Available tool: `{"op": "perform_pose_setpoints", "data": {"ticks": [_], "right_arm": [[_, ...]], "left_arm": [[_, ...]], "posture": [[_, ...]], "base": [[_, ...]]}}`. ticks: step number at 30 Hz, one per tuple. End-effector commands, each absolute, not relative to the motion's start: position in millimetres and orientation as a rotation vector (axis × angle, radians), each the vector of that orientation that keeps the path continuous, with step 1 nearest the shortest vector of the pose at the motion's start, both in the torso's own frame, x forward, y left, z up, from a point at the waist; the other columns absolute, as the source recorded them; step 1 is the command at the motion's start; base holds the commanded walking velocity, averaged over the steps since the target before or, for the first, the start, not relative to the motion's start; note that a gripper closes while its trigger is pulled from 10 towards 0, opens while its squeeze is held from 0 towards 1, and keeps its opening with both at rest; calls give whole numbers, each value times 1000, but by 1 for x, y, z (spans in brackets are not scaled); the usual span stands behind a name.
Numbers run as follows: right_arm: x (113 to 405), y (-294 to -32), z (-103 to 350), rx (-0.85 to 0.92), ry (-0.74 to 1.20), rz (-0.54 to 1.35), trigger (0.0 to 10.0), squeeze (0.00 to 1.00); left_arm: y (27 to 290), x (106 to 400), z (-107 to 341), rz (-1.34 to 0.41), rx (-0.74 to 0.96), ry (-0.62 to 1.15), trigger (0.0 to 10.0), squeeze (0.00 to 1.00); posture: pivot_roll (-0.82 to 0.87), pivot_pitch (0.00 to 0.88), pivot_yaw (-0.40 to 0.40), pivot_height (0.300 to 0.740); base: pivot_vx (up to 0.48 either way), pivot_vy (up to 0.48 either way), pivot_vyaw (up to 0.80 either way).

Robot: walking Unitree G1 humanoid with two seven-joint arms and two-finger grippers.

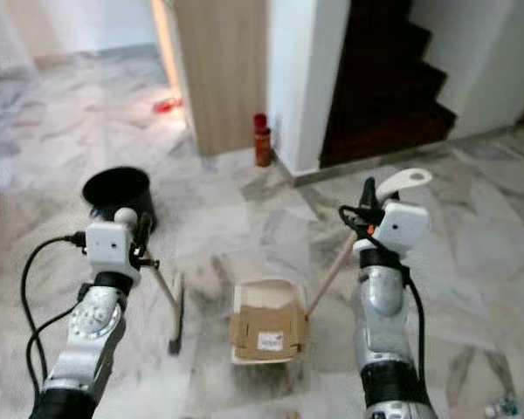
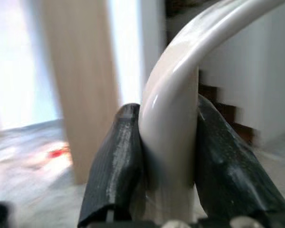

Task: Sweep floor

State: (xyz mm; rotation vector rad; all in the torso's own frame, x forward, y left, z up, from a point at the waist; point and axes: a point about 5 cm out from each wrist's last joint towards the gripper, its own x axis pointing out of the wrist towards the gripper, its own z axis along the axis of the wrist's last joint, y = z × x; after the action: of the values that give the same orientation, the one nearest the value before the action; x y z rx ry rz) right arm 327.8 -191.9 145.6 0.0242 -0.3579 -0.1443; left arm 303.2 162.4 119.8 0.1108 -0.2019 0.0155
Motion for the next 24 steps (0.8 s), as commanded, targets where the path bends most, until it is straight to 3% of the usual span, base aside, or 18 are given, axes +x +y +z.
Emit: {"op": "perform_pose_setpoints", "data": {"ticks": [1, 4, 18, 24], "right_arm": [[330, -192, 158, 37, -408, -143, 10000, 0], [330, -191, 158, 40, -407, -137, 10000, 0], [329, -190, 152, 97, -359, -127, 10000, 0], [328, -187, 152, 102, -357, -110, 10000, 0]], "left_arm": [[159, 306, 132, -2, 129, -252, 10000, 0], [160, 304, 130, 3, 124, -245, 10000, 0], [167, 296, 129, 11, 143, -243, 10000, 0], [165, 297, 131, 0, 137, -247, 10000, 0]], "posture": [[102, 7, -25, 740], [102, 3, -31, 740], [101, 17, -22, 740], [95, 7, -13, 740]], "base": [[0, 0, 594], [0, 0, 556], [0, 0, 0], [0, 0, 756]]}}
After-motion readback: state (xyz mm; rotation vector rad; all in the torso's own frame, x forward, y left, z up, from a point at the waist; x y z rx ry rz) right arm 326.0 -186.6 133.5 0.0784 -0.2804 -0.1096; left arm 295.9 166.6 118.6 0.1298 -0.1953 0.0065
